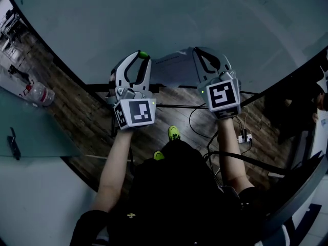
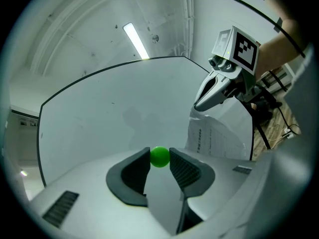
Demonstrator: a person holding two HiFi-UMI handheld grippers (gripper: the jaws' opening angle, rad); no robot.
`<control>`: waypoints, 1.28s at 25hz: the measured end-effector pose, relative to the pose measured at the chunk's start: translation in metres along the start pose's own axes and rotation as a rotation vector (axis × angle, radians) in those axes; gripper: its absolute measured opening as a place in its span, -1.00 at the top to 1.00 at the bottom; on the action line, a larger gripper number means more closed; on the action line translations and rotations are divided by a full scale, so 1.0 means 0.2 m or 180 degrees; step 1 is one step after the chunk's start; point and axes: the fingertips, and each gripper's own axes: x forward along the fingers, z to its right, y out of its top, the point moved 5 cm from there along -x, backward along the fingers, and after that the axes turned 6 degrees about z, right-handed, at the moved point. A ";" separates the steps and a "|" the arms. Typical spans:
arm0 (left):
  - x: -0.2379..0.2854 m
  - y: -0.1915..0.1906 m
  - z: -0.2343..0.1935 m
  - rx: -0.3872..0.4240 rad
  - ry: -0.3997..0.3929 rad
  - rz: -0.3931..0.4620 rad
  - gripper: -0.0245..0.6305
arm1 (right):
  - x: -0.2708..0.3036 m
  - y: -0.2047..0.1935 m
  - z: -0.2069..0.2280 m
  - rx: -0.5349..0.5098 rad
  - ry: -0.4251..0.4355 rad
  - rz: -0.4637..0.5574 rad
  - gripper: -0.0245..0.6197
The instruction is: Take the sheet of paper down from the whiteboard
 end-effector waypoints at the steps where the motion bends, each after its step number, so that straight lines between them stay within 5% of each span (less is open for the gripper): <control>1: -0.01 0.01 0.01 -0.0009 -0.0009 0.0000 0.49 | -0.02 0.00 0.00 0.0002 -0.0002 -0.0012 0.87; 32: -0.28 0.36 0.45 0.0027 0.0050 -0.0245 0.49 | -0.59 -0.11 -0.02 0.0256 0.0441 0.0127 0.87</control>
